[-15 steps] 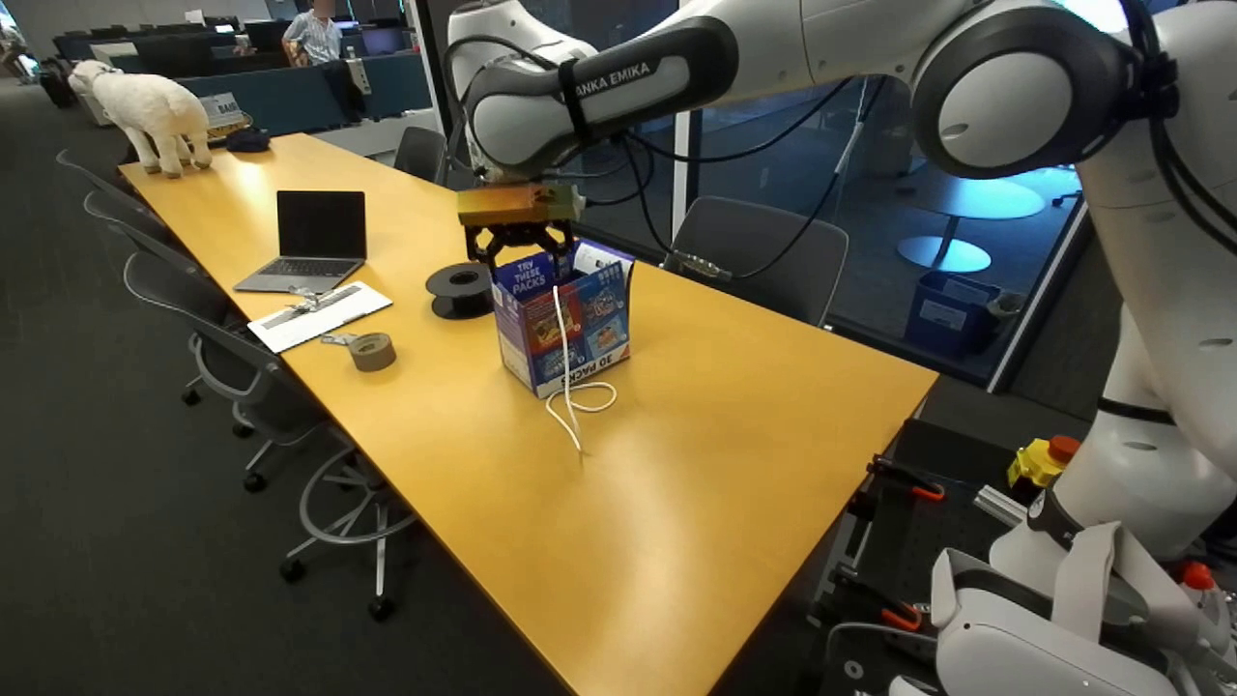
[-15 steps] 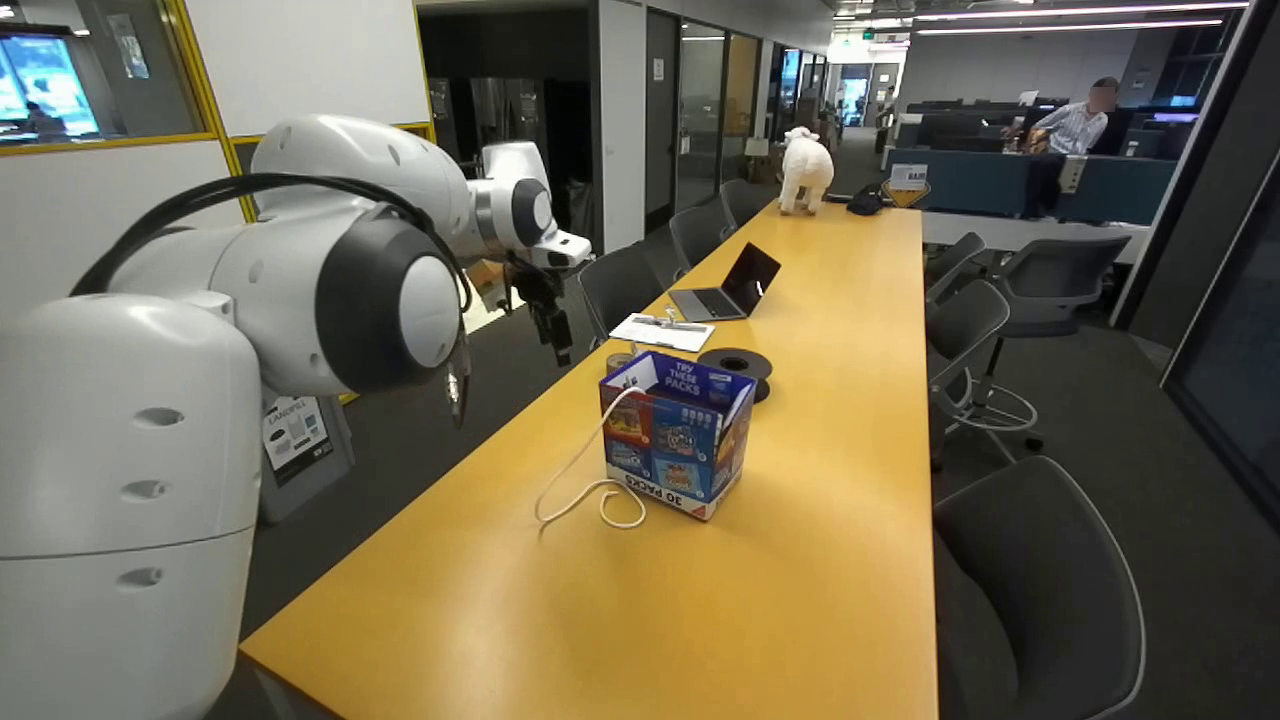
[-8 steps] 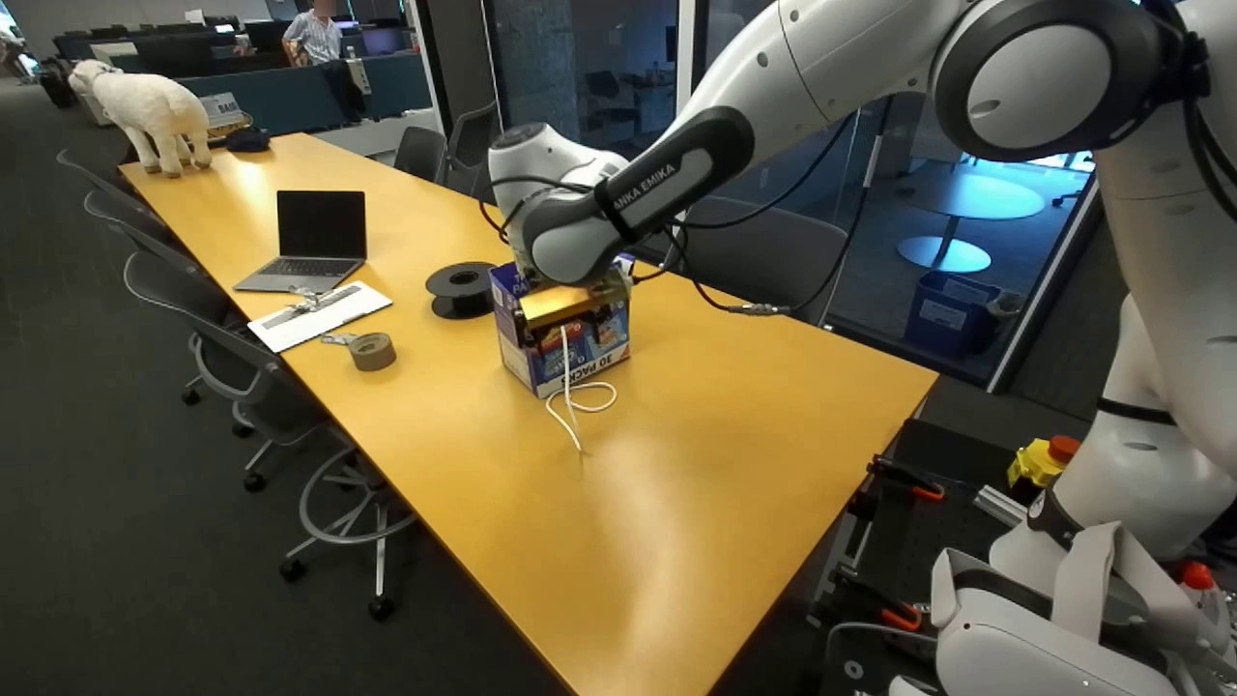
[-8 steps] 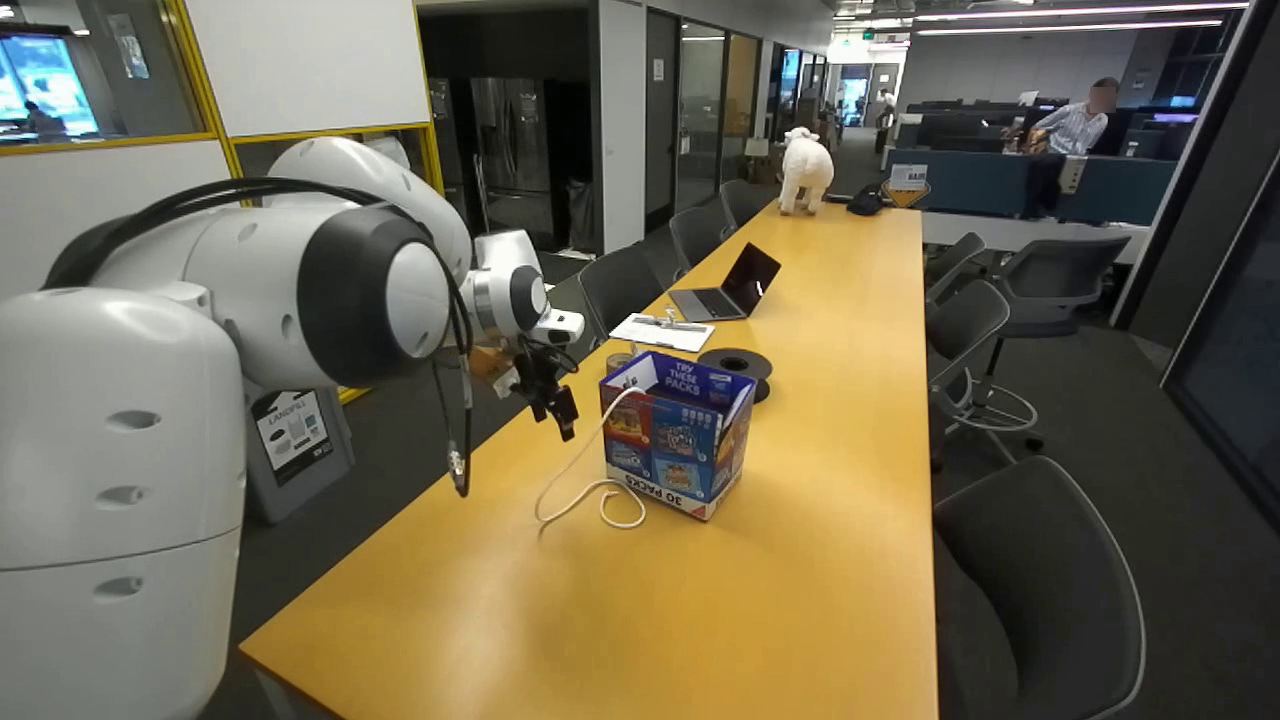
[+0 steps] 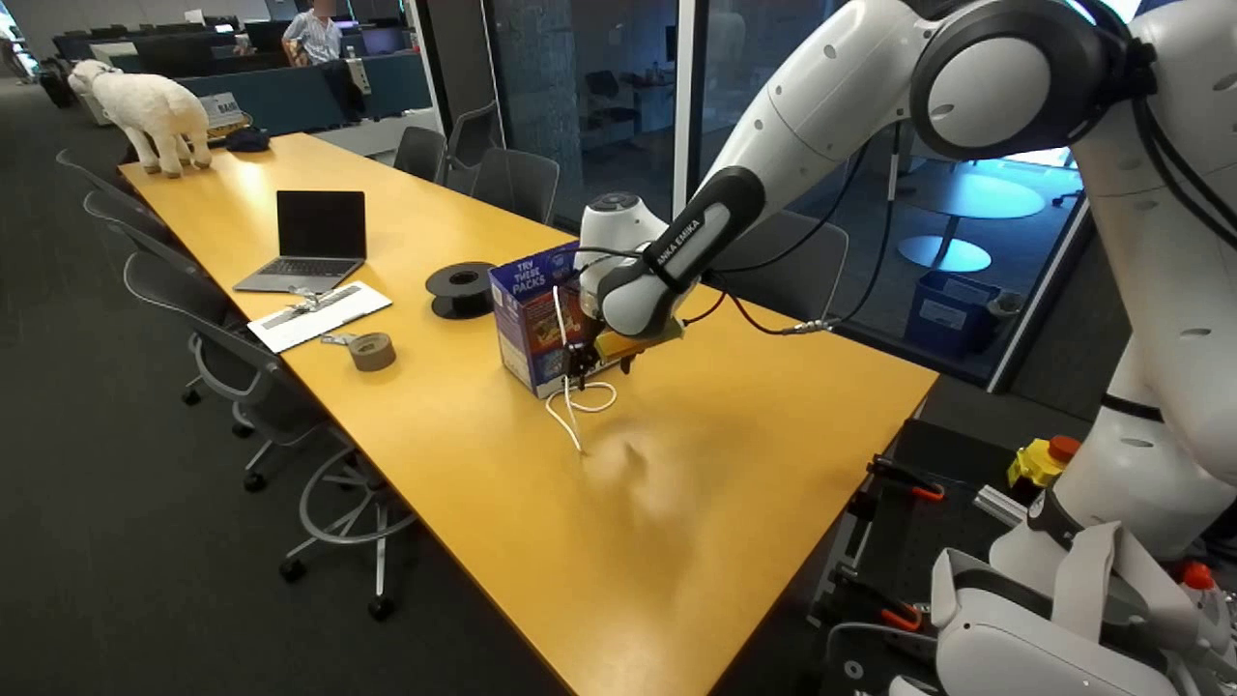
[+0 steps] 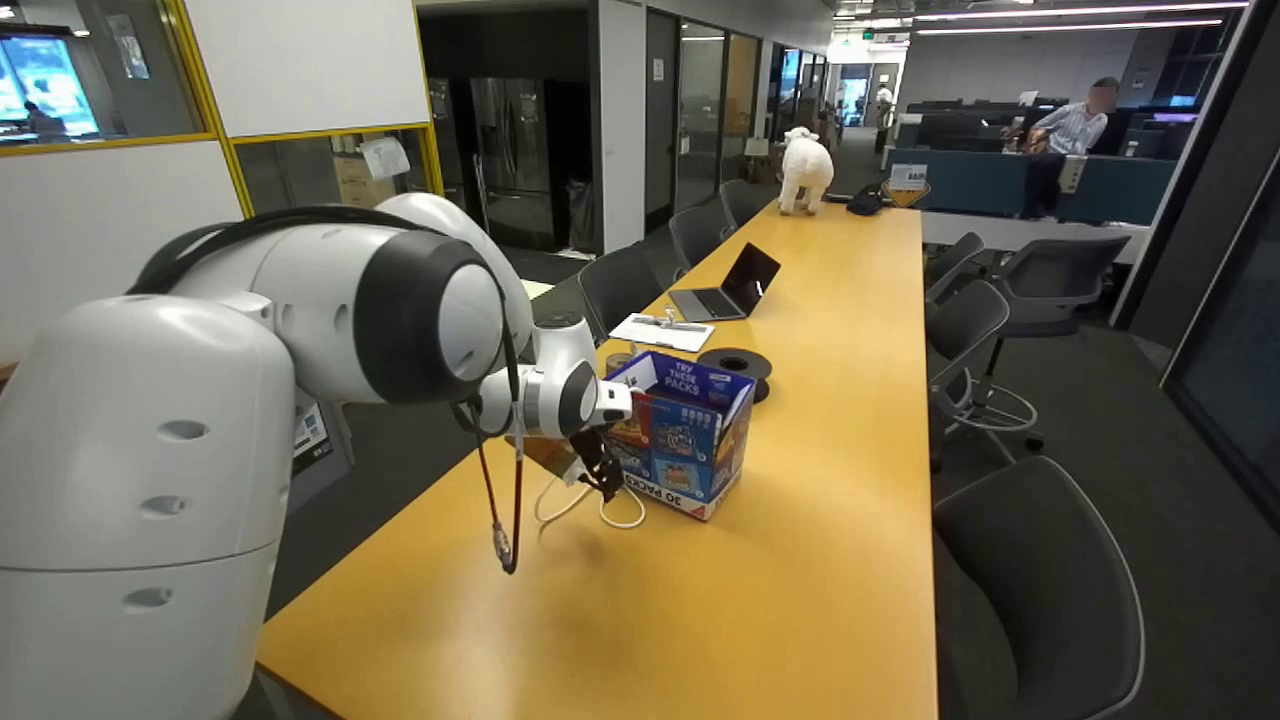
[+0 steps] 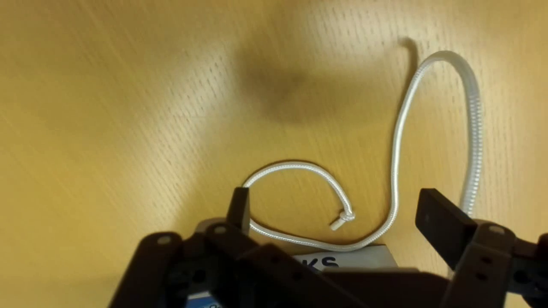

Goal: Pick up the ropes from the table and put them in the box

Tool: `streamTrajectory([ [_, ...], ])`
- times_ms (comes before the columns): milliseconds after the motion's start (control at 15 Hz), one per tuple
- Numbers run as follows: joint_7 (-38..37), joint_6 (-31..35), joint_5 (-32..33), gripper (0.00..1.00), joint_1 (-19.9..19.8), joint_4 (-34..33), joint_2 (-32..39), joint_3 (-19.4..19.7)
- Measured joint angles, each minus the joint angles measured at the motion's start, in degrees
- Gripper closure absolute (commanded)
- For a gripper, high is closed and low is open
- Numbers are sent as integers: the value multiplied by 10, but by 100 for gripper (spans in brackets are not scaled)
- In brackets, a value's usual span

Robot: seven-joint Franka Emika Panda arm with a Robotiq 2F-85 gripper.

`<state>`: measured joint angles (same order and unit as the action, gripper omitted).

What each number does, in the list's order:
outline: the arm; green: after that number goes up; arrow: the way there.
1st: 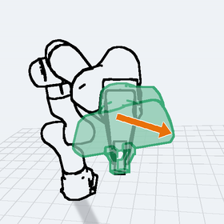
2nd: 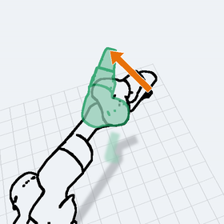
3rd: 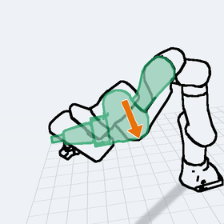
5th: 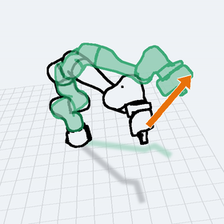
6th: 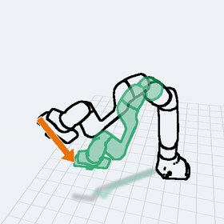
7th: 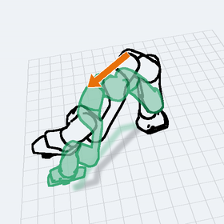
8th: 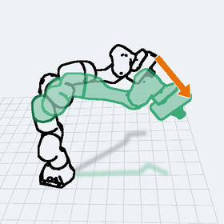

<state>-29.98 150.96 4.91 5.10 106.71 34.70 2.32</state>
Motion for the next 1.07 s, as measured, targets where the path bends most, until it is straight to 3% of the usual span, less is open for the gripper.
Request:
streamTrajectory([
  [533,231,40,-98,0,-82,-9,29,-63],
  [1067,382,6,-110,0,-124,-78,84,-97],
])
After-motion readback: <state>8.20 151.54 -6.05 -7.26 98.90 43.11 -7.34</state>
